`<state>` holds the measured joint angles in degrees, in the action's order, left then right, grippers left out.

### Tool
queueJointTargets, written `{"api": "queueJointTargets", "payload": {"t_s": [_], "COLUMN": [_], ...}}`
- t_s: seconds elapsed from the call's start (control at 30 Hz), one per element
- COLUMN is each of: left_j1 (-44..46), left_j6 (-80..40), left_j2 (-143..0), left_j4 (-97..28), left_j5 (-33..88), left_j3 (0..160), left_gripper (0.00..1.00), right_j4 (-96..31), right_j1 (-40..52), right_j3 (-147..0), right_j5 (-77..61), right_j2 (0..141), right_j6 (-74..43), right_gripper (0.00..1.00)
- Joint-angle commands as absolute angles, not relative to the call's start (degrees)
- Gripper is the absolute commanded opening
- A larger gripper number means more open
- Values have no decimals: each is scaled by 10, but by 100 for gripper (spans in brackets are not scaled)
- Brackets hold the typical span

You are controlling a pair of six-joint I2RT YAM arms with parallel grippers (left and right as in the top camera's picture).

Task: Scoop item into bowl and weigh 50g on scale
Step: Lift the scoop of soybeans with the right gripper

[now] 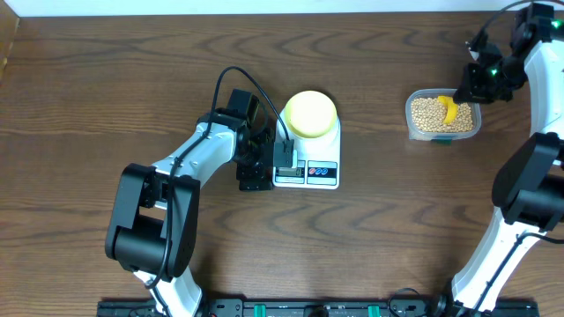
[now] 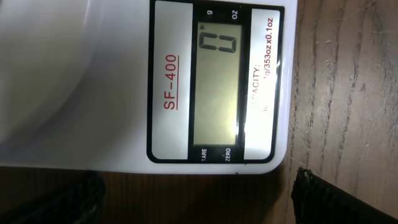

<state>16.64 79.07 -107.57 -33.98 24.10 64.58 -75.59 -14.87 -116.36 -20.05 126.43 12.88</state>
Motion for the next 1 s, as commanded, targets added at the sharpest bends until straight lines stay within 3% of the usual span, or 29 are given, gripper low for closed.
{"api": "queueJointTargets", "payload": {"t_s": [0.0,0.57,0.97], "left_j1": [166,166,166], "left_j6": [786,786,786], "left_j2": [-1079,-1079,-1079], "left_j4": [-339,-339,-339], "left_j5": [262,261,262], "left_j3": [639,639,639], "left_gripper": [98,98,98], "right_j4": [-742,-685,-705], "right_j1": [-161,-238,-252], "right_j3": [-1131,-1077,-1077], "right_j5": [-216,-413,-446], "right_j2": [1263,1263,1263], "right_j6": [138,138,135], "right_gripper": [1,2,2]}}
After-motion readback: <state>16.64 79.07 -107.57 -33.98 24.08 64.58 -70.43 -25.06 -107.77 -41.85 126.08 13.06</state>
